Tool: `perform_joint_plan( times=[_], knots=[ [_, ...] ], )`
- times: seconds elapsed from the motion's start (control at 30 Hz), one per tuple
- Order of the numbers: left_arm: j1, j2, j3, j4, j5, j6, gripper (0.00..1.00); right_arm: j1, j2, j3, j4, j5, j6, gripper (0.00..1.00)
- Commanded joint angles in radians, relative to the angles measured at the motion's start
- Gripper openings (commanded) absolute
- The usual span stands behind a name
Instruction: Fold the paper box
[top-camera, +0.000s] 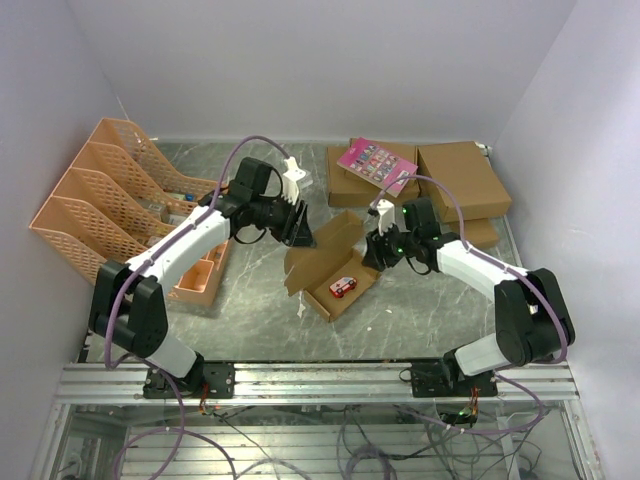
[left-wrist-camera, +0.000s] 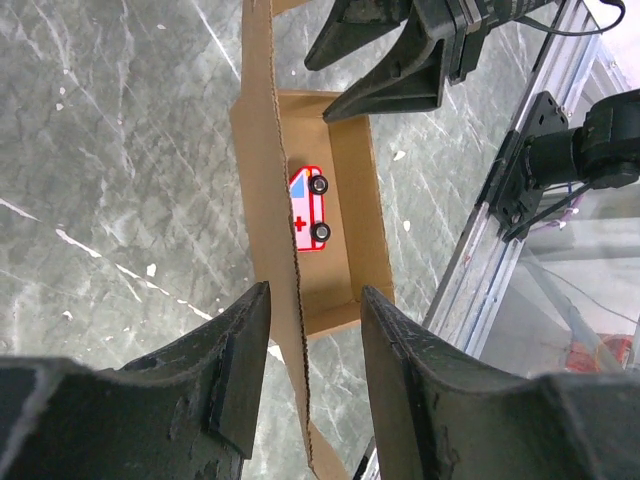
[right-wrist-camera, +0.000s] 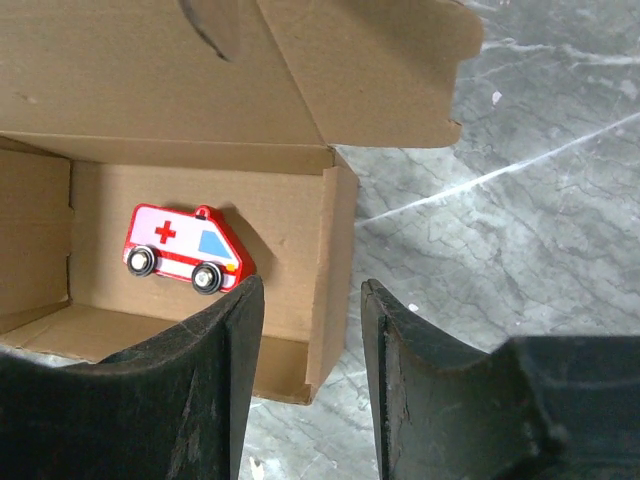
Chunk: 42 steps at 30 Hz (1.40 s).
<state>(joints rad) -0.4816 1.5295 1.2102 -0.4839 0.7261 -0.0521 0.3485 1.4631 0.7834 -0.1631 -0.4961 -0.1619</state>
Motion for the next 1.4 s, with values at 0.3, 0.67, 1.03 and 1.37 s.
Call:
perform_joint_plan(
  times=[0.3,0.67,1.03,1.37],
  knots=[
    [-0.031,0.007,0.004,0.027,-0.047,-0.025,0.50,0.137,0.074,0.008,0.010,0.286,-0.073,0.45],
    [-0.039,0.051,0.039,0.013,-0.039,-0.012,0.34,0.199,0.123,-0.001,0.062,0.452,-0.088,0.18],
    [-0.041,0.075,0.058,0.012,-0.036,0.001,0.31,0.223,0.103,-0.005,0.049,0.461,-0.096,0.05],
    [-0.041,0.121,0.131,-0.093,-0.086,0.151,0.31,0.135,-0.006,0.012,0.010,0.278,-0.092,0.47]
  ],
)
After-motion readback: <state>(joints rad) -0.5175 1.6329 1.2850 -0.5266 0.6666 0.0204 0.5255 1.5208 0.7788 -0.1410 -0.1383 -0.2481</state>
